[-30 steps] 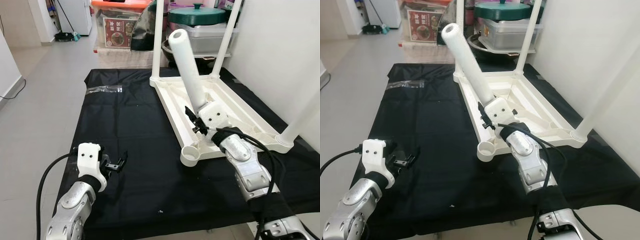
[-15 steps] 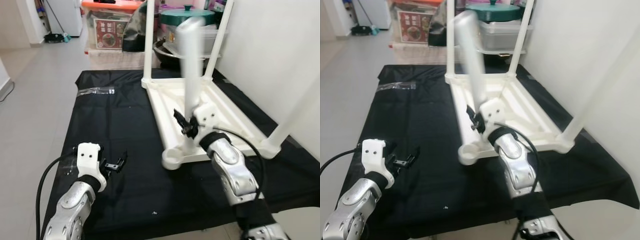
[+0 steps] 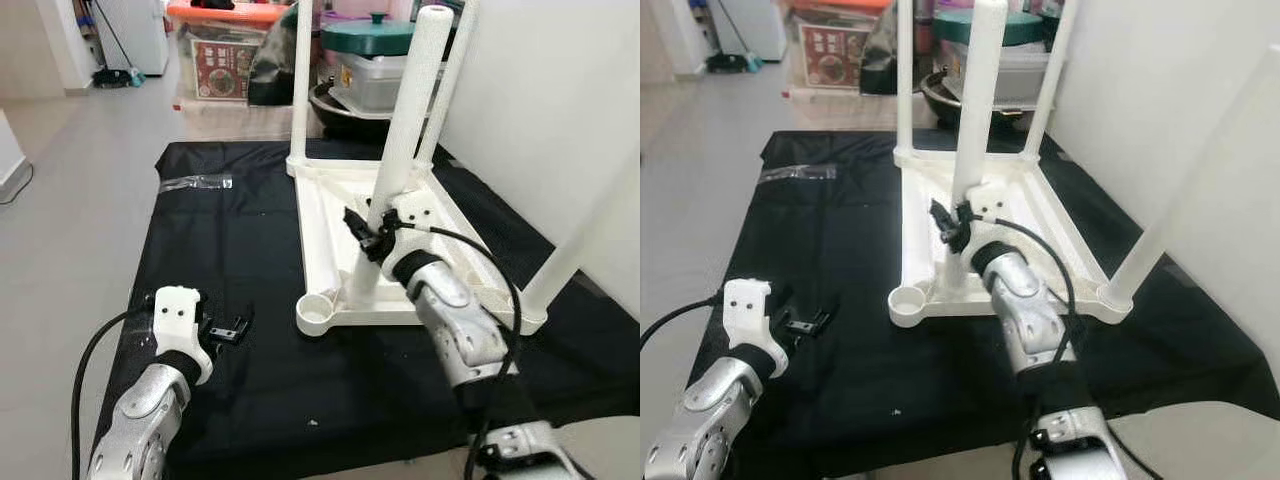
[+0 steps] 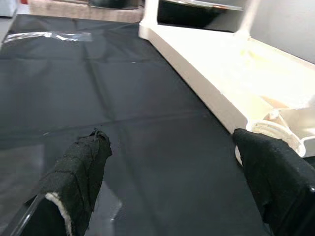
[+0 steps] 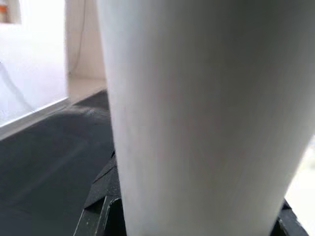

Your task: Building children table

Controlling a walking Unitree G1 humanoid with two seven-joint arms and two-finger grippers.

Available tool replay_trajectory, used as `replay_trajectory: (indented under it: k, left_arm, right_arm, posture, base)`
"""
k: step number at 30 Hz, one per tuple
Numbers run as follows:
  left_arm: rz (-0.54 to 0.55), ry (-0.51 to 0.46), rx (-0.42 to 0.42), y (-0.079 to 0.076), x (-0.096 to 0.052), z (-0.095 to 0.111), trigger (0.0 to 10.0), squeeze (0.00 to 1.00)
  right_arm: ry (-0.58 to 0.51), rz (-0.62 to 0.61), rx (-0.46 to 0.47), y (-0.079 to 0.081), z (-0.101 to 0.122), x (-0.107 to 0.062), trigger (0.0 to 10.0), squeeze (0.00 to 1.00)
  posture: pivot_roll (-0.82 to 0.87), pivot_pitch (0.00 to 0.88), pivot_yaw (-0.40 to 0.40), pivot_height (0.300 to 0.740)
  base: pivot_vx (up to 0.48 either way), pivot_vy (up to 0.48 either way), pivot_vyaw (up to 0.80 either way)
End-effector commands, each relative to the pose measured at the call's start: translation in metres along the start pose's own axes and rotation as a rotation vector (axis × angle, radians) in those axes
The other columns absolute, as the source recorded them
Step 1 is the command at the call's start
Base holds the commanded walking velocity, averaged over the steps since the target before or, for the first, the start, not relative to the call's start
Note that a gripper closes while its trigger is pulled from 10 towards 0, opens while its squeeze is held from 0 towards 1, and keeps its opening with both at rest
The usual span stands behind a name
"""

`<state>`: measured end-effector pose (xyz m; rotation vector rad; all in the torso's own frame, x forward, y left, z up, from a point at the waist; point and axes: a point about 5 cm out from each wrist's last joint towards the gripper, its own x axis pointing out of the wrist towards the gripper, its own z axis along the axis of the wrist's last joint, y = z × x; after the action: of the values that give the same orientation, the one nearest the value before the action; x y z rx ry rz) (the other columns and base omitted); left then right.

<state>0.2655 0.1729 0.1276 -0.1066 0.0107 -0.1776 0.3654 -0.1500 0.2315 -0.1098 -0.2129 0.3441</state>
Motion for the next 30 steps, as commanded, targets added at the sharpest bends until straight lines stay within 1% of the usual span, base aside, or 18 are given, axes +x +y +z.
replay_trajectory:
  k: [1, 3, 4, 5, 7, 9, 10, 12, 13, 14, 15, 20, 21, 23, 25, 26, 29, 30]
  left_arm:
    - [0.014, 0.019, 0.007, 0.004, -0.002, -0.003, 10.0, 0.0]
    - [0.021, 0.02, 0.007, 0.005, -0.004, -0.004, 10.0, 0.0]
    - [0.021, 0.02, 0.007, 0.005, -0.004, -0.004, 10.0, 0.0]
    - [0.022, 0.021, 0.006, 0.005, -0.005, -0.004, 10.0, 0.0]
    - [0.022, 0.023, 0.004, 0.004, -0.006, -0.005, 10.0, 0.0]
    - [0.02, 0.027, 0.004, 0.003, -0.006, -0.006, 10.0, 0.0]
    - [0.02, 0.027, 0.004, 0.003, -0.006, -0.006, 10.0, 0.0]
    - [0.018, 0.029, 0.003, 0.003, -0.006, -0.006, 10.0, 0.0]
    - [0.018, 0.029, 0.003, 0.003, -0.006, -0.006, 10.0, 0.0]
    - [0.019, 0.029, 0.008, 0.004, -0.006, -0.005, 10.0, 0.0]
    - [0.021, 0.029, 0.01, 0.005, -0.006, -0.005, 10.0, 0.0]
    - [0.027, 0.029, 0.013, 0.007, -0.007, -0.004, 10.0, 0.0]
    - [0.033, 0.031, 0.015, 0.008, -0.008, -0.005, 10.0, 0.0]
    - [0.051, 0.038, 0.019, 0.011, -0.013, -0.007, 10.0, 0.0]
    - [0.056, 0.04, 0.021, 0.012, -0.014, -0.007, 10.0, 0.0]
    - [0.078, 0.043, 0.023, 0.015, -0.017, -0.008, 10.0, 0.0]
    - [0.097, 0.047, 0.023, 0.018, -0.019, -0.009, 10.0, 0.0]
    - [0.146, 0.061, 0.025, 0.027, -0.024, -0.011, 10.0, 0.0]
  right_arm:
    - [-0.088, -0.031, -0.006, -0.015, 0.026, 0.002, 10.0, 0.0]
    - [-0.13, -0.028, 0.023, -0.022, 0.046, 0.004, 10.0, 0.0]
    - [-0.13, -0.028, 0.023, -0.022, 0.046, 0.004, 10.0, 0.0]
    - [-0.145, -0.024, 0.036, -0.022, 0.053, 0.004, 10.0, 0.0]
    - [-0.185, 0.005, 0.06, -0.017, 0.065, 0.005, 10.0, 0.0]
    - [-0.203, 0.042, 0.125, -0.008, 0.07, 0.006, 10.0, 0.0]
    - [-0.203, 0.042, 0.125, -0.008, 0.07, 0.006, 10.0, 0.0]
    - [-0.189, 0.07, 0.161, 0.0, 0.067, 0.007, 10.0, 0.0]
    - [-0.189, 0.07, 0.161, 0.0, 0.067, 0.007, 10.0, 0.0]
    - [-0.096, 0.035, 0.156, 0.011, 0.051, 0.008, 10.0, 0.0]
    - [-0.064, 0.028, 0.162, 0.015, 0.046, 0.008, 10.0, 0.0]
    - [-0.046, 0.049, 0.177, 0.019, 0.042, 0.008, 10.0, 0.0]
    - [-0.032, 0.057, 0.246, 0.021, 0.037, 0.009, 10.0, 0.0]
    - [-0.012, 0.044, 0.329, 0.025, 0.031, 0.01, 10.0, 0.0]
    - [-0.003, 0.031, 0.35, 0.025, 0.029, 0.01, 10.0, 0.0]
    - [0.004, 0.004, 0.382, 0.029, 0.026, 0.01, 10.0, 0.0]
    - [0.008, 0.003, 0.415, 0.033, 0.024, 0.009, 10.0, 0.0]
    - [0.029, 0.04, 0.449, 0.048, 0.018, 0.006, 10.0, 0.0]
  posture:
    - [0.06, 0.0, -0.105, 0.74]
    - [0.06, 0.0, -0.108, 0.74]
    - [0.06, 0.0, -0.108, 0.74]
    - [0.06, 0.0, -0.108, 0.74]
    - [0.06, 0.0, -0.107, 0.74]
    - [0.06, 0.0, -0.105, 0.74]
    - [0.06, 0.0, -0.105, 0.74]
    - [0.06, 0.0, -0.105, 0.74]
    - [0.06, 0.0, -0.105, 0.74]
    - [0.07, 0.0, -0.108, 0.74]
    - [0.07, 0.0, -0.108, 0.74]
    - [0.07, 0.0, -0.108, 0.74]
    - [0.07, 0.0, -0.108, 0.74]
    - [0.09, 0.0, -0.117, 0.74]
    - [0.09, 0.0, -0.117, 0.74]
    - [0.09, 0.0, -0.12, 0.74]
    - [0.1, 0.0, -0.12, 0.74]
    - [0.1, 0.0, -0.124, 0.74]
  base:
    - [0.0, 0.0, 0.0]
    - [0.0, 0.0, 0.0]
    - [0.0, 0.0, 0.0]
    - [0.0, 0.0, 0.0]
    - [0.0, 0.0, 0.0]
    - [0.0, 0.0, 0.0]
    - [0.0, 0.0, 0.0]
    - [0.0, 0.0, 0.0]
    - [0.0, 0.0, 0.0]
    - [0.0, 0.0, 0.0]
    - [0.0, 0.0, 0.0]
    - [0.0, 0.0, 0.0]
    - [0.0, 0.0, 0.0]
    - [0.0, 0.0, 0.0]
    - [0.0, 0.0, 0.0]
    - [0.0, 0.0, 0.0]
    - [0.0, 0.0, 0.0]
    - [0.0, 0.0, 0.0]
